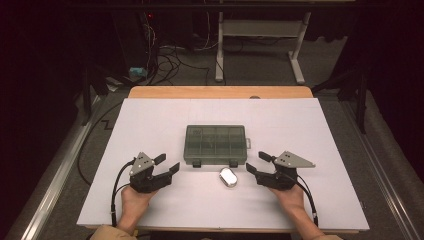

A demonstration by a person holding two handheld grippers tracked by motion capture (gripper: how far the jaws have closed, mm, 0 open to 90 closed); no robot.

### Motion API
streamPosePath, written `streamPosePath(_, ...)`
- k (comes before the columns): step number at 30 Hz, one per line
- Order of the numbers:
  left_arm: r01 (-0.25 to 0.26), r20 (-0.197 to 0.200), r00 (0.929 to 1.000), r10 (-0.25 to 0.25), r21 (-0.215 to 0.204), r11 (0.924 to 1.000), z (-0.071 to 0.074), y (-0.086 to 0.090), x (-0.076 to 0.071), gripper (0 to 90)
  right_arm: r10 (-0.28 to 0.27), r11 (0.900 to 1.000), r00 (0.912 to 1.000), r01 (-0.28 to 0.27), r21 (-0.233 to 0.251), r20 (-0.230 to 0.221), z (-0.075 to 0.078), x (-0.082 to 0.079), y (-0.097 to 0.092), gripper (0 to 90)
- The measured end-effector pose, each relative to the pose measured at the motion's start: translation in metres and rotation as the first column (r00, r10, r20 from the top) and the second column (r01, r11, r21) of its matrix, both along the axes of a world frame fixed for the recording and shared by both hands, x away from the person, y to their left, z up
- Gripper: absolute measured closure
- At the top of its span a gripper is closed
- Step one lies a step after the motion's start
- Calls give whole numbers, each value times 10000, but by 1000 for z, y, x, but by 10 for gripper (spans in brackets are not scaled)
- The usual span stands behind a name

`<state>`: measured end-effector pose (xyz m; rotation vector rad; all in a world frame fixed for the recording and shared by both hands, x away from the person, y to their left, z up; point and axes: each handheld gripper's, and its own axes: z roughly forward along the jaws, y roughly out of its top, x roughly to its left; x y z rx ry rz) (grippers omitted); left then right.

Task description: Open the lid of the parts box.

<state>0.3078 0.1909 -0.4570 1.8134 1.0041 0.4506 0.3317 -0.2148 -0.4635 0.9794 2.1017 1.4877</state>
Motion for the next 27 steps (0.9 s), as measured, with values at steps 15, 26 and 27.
streamPosePath(15,117,-798,9968,-87,371,9992,10,-15,20,388,-43,9999,9940,26,-156,-1091,9,21,11,436)
streamPosePath(26,371,-1399,9900,-203,1186,9923,23,-18,29,447,54,9937,9860,-240,-1095,-1668,18,30,8,584)
streamPosePath(27,370,-1456,9892,-182,1269,9912,23,-18,30,453,64,9927,9839,-278,-1177,-1785,18,30,8,587)
